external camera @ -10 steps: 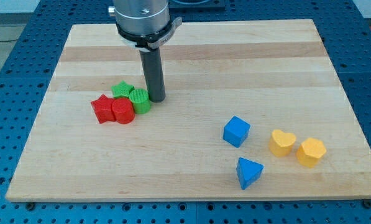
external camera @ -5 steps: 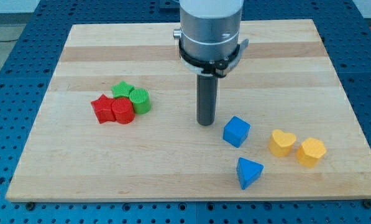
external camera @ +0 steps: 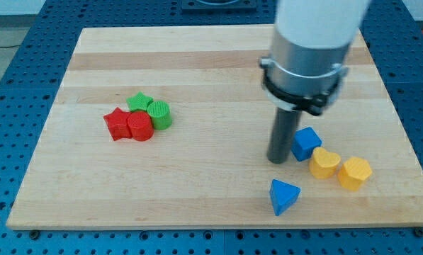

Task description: Move the blue cube to the top of the yellow heart

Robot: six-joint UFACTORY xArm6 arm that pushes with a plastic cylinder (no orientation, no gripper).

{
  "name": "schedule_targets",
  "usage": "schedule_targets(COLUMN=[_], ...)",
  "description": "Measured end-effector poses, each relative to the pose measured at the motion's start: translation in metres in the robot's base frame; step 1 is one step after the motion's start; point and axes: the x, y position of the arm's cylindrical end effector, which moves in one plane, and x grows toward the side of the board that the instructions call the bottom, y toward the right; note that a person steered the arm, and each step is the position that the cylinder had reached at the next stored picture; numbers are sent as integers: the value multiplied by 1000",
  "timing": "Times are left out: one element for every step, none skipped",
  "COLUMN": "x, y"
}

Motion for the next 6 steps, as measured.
schedule_targets(x=[-32, -43, -37, -27, -26, -18], y=[-1, 26, 40, 57, 60, 9])
